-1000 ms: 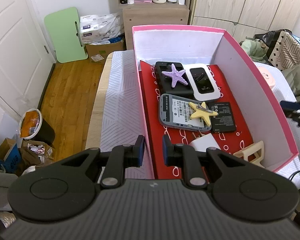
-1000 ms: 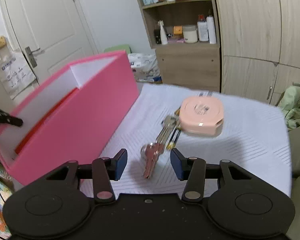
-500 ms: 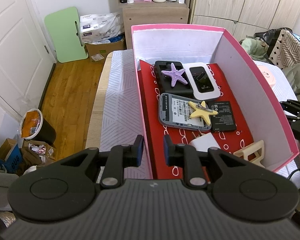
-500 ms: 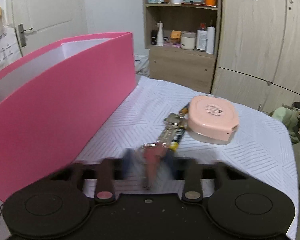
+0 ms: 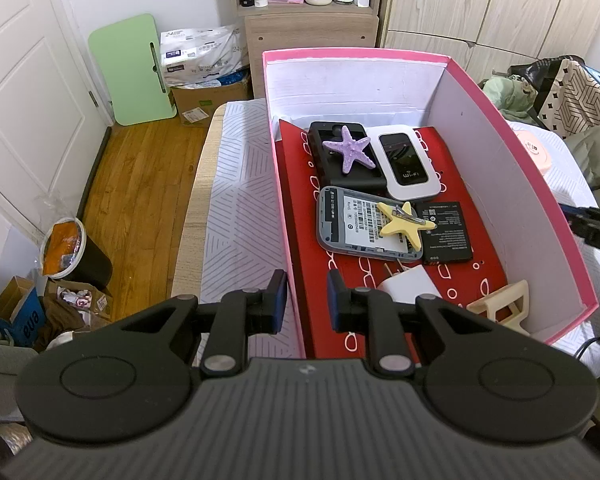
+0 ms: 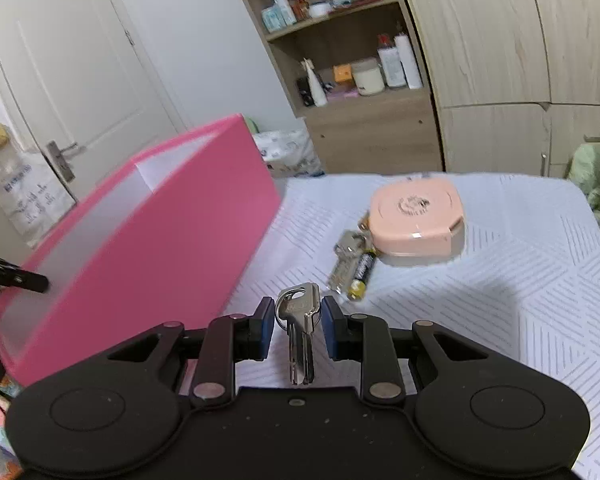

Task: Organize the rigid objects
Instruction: 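Move the right tool to the silver keys and grasp them, then carry the silver keys into the box and release them beside the black battery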

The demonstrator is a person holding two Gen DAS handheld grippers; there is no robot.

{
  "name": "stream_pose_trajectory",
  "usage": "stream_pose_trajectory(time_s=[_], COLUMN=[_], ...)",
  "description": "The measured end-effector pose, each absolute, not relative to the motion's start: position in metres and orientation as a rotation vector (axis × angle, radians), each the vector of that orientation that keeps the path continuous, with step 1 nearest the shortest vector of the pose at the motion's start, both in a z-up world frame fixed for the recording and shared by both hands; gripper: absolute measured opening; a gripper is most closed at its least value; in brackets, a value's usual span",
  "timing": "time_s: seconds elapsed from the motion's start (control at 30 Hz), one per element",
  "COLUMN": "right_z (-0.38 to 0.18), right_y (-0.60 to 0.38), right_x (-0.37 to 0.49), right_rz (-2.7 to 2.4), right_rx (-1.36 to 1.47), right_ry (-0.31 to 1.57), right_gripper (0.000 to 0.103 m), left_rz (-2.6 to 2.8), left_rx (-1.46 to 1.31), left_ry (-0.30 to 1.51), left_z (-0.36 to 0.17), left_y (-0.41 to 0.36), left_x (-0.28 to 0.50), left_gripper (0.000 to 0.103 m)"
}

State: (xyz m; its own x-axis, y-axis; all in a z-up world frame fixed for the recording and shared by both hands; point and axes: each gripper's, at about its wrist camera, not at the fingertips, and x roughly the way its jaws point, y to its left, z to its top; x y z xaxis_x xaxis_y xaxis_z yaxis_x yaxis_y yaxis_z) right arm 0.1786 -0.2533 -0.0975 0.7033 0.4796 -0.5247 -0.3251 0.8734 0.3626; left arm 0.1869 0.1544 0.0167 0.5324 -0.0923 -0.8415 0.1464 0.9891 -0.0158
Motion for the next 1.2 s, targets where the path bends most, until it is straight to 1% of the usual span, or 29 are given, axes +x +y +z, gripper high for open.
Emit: stream_pose_trajectory(time_s=[0.17, 0.37, 0.53, 0.73, 0.87, 1.0, 1.1, 1.2], right_z=[-0.073, -0.022, 0.007, -0.001, -0.011, -0.019, -0.029, -0.03], right_y=[-0.252, -0.239, -0.209, -0.16, -0.135, -0.124, -0.118, -0.12], right_x=[0.17, 0.155, 0.153, 0.17, 0.18, 0.193, 0.195, 0.189], right_rz=[0.508, 0.65, 0.859, 1.054, 1.051, 1.062, 1.053, 1.035], right_rx=[0.262, 0.227, 0.161, 0.054, -0.123, -0.213, -0.265, -0.302], right_ry=[0.598, 0.498, 0.502, 0.647, 0.708, 0.77, 0.763, 0.716], right_gripper=[0.029, 0.029, 0.029, 0.029, 0.029, 0.03, 0.03, 0.029], left_rz=[-0.143, -0.145, -0.147, -0.164, -0.17, -0.175, -0.184, -0.187], left_rx=[0.06, 0.058, 0.05, 0.072, 0.088, 0.073, 0.061, 0.062], left_ry=[1.0, 1.0, 0.997, 1.013, 1.014, 1.009, 1.008, 1.007], left_z=[0.017, 0.017, 0.017, 0.018, 0.02, 0.02, 0.02, 0.02], left_y=[0.154, 0.154, 0.156, 0.156, 0.155, 0.158, 0.16, 0.16], left_x=[0.187, 0.187, 0.186, 0.187, 0.186, 0.186, 0.186, 0.186], left_gripper=[0.018, 0.018, 0.018, 0.018, 0.018, 0.018, 0.018, 0.018])
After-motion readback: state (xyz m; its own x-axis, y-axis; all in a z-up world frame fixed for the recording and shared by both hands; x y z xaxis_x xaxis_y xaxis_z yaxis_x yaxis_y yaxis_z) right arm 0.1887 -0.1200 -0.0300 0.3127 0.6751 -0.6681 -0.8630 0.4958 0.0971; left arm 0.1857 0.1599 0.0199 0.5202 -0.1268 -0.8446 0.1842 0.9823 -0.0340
